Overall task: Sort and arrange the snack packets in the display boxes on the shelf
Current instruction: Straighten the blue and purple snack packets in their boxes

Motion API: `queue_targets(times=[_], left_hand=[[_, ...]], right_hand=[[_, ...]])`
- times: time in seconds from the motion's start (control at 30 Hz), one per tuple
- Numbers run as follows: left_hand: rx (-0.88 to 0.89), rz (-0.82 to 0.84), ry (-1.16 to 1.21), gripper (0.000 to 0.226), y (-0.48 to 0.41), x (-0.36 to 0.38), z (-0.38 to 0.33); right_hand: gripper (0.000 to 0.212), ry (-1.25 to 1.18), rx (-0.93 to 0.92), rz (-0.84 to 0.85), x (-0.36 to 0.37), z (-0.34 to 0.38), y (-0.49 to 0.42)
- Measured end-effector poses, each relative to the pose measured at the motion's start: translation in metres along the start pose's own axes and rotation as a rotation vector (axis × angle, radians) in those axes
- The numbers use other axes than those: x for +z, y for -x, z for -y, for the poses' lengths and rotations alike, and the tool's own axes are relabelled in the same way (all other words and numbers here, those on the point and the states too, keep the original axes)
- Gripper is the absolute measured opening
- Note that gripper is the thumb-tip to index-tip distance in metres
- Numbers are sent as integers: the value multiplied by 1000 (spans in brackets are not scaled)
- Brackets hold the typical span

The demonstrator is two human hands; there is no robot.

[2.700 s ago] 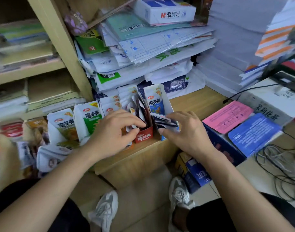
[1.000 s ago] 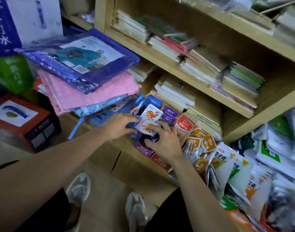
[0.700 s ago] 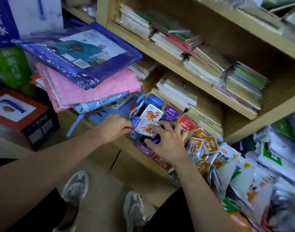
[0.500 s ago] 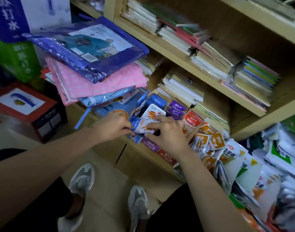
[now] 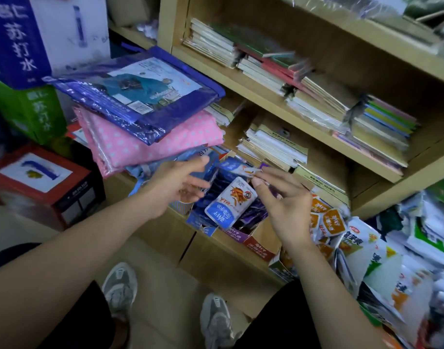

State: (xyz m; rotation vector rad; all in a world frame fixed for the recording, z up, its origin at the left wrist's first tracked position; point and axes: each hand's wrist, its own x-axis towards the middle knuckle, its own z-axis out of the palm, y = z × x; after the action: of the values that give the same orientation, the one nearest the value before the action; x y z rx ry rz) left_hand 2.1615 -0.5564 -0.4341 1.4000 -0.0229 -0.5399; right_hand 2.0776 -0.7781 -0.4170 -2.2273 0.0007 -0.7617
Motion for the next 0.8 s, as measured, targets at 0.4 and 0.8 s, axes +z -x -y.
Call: queue_targets(times=[0.4, 0.8], left_hand=[[331, -307, -52, 12, -34, 3, -28], [400, -308, -266, 13, -36, -15, -16]], right_hand=[[74, 399, 41, 592, 15, -15, -38], [64, 615, -227, 785, 45, -26, -28]])
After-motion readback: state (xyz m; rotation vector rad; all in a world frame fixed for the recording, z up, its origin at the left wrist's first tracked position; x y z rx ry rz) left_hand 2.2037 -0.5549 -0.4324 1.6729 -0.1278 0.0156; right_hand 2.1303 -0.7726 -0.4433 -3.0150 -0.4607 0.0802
